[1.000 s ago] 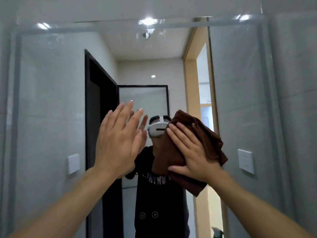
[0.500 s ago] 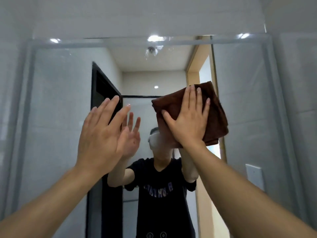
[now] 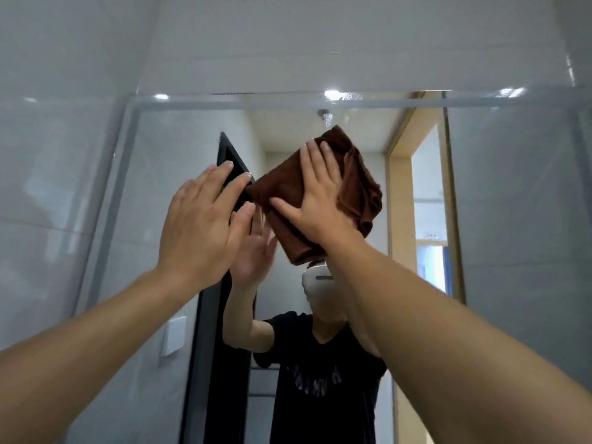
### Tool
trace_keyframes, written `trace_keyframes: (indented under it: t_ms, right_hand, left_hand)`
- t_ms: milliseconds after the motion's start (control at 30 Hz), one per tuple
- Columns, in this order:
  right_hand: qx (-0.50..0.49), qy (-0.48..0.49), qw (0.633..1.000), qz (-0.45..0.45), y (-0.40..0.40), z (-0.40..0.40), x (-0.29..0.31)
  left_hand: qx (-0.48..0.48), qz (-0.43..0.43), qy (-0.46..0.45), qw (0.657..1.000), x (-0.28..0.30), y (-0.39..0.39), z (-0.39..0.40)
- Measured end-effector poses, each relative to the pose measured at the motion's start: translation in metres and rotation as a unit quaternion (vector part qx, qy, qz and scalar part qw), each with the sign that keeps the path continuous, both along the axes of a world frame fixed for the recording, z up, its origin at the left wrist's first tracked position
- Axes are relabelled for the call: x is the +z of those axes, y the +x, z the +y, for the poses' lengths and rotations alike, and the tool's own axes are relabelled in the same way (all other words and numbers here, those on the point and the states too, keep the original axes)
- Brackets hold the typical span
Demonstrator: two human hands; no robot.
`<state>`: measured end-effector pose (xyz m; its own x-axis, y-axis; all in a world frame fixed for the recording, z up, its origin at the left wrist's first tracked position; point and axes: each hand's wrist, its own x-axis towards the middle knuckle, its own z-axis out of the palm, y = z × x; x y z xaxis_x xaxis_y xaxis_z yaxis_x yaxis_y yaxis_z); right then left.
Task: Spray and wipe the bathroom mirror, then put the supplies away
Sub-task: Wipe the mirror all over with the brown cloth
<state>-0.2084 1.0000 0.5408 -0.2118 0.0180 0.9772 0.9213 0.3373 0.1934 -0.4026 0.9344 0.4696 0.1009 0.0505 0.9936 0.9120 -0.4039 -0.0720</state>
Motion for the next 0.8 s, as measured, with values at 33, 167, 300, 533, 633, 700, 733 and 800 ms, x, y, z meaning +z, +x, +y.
trace_keyframes:
  t_ms: [33, 167, 300, 533, 633, 700, 733, 800]
  right_hand:
    - [-0.027, 0.006, 0.999, 0.017, 0.023, -0.010, 0.013]
    - [-0.180, 0.031, 0.978, 0.105, 0.120, -0.043, 0.049]
    - [-0.221, 0.024, 0.959, 0.177, 0.192, -0.060, 0.063]
    - [-0.227, 0.032, 0.925, 0.303, 0.280, -0.079, 0.057]
    - [-0.233, 0.026, 0.915, 0.328, 0.292, -0.082, 0.057]
    - [-0.236, 0.024, 0.910, 0.341, 0.291, -0.082, 0.062]
    - [-0.234, 0.025, 0.907, 0.349, 0.288, -0.082, 0.065]
    - [-0.231, 0.032, 0.899, 0.370, 0.277, -0.078, 0.070]
  left_hand:
    - [-0.007, 0.005, 0.002, 1.000, 0.003, 0.010, -0.001]
    - [-0.024, 0.020, 0.011, 0.999, 0.019, 0.055, -0.004]
    - [-0.021, 0.059, 0.011, 0.998, 0.034, 0.108, -0.002]
    - [-0.022, 0.088, 0.009, 0.996, 0.068, 0.173, -0.003]
    - [-0.015, 0.102, 0.026, 0.994, 0.075, 0.177, -0.002]
    - [-0.003, 0.117, 0.042, 0.992, 0.076, 0.169, -0.001]
    - [0.003, 0.125, 0.047, 0.991, 0.077, 0.162, 0.000]
    - [0.015, 0.128, 0.050, 0.990, 0.081, 0.140, 0.006]
